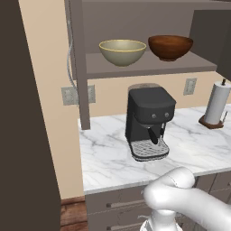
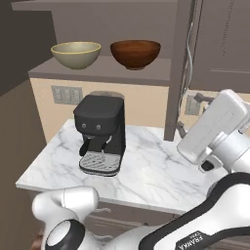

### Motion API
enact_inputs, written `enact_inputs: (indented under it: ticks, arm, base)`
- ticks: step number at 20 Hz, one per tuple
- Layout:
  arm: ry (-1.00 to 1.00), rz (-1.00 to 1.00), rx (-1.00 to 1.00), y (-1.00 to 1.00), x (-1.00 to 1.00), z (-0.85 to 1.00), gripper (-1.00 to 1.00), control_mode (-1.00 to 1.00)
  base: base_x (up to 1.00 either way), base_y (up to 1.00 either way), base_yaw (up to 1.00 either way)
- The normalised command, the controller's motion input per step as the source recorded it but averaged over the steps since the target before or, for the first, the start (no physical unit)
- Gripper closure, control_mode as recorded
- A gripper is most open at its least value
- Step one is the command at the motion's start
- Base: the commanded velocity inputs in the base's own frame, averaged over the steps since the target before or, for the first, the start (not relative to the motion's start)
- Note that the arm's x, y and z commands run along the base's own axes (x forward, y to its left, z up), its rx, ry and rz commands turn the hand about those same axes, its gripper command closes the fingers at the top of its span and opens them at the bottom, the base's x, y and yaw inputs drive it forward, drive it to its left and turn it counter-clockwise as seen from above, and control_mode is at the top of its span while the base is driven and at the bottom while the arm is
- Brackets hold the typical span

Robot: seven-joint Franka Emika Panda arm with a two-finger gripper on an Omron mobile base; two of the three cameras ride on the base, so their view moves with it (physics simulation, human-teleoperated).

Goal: Open the cabinet. Pick the bowls from the counter and place them in the cabinet. Then close the cabinet.

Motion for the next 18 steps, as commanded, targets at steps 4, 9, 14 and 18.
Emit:
enact_inputs:
  ticks: [4, 9, 14, 18]
  arm:
    - [-0.06, 0.14, 0.00, 0.00, 0.30, -0.05, -1.00, -1.00]
    - [-0.03, 0.15, 0.00, 0.10, 0.33, 0.00, -1.00, -1.00]
    - [-0.04, 0.12, 0.00, 0.48, 0.04, 0.00, -1.00, -1.00]
    - [-0.12, -0.03, 0.03, 0.78, -0.11, -0.03, -1.00, -1.00]
  base:
    - [0.00, 0.00, 0.00]
    - [0.00, 0.00, 0.00]
    - [0.00, 0.00, 0.00]
    - [0.00, 0.00, 0.00]
